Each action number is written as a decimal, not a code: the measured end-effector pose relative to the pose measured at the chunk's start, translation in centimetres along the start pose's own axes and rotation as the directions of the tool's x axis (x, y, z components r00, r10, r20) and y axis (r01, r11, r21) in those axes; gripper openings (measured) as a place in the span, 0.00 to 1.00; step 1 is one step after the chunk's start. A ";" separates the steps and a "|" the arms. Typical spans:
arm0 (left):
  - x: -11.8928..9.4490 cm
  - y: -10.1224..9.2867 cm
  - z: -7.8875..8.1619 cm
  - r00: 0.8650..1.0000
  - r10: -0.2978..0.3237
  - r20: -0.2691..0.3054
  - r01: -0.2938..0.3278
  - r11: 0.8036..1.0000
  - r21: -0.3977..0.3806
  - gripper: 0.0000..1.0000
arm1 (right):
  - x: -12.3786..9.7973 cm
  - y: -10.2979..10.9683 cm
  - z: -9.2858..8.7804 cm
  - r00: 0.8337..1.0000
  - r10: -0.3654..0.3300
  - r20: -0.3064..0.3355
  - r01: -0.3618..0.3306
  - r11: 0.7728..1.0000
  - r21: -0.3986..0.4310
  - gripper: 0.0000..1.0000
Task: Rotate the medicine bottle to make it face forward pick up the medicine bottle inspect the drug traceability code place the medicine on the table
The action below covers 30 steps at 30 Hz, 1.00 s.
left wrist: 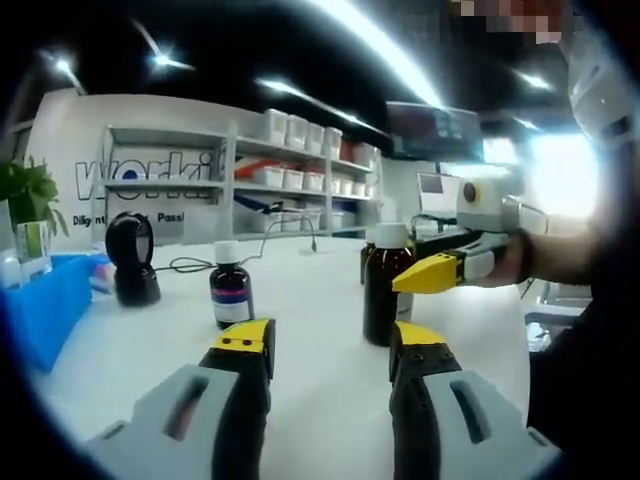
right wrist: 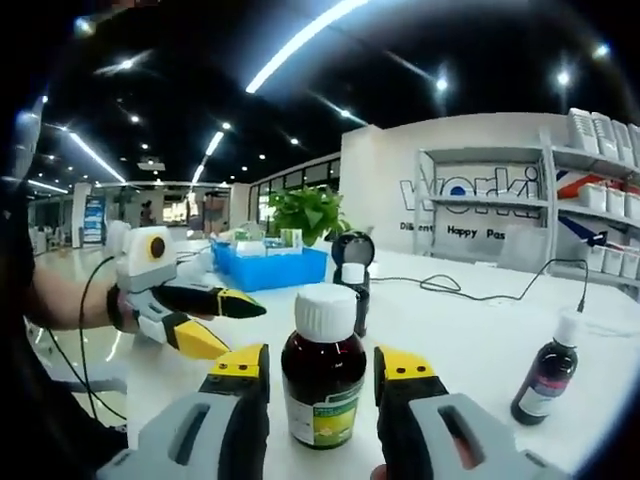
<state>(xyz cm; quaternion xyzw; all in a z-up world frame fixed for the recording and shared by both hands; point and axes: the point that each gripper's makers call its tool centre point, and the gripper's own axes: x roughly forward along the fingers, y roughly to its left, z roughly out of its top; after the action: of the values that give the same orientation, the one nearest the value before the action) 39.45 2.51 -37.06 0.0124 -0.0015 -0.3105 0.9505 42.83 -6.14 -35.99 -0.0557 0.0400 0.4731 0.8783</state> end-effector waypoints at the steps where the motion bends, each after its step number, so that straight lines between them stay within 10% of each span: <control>1: 0.0 0.0 0.0 1.000 0.000 0.001 0.000 1.000 -0.001 0.37 | -0.1 0.0 -0.1 1.000 0.006 -0.002 -0.006 1.000 0.001 0.40; 30: 0.0 0.0 0.1 1.000 -0.002 0.007 0.002 1.000 -0.002 0.36 | -0.5 1.3 0.2 0.950 0.304 -0.072 -0.311 0.938 -0.154 0.42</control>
<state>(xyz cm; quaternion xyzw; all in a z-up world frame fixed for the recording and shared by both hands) 39.47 2.54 -36.92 0.0105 -0.0047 -0.3115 0.9502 41.45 -5.75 -35.85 -0.1315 0.0299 0.6047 0.7849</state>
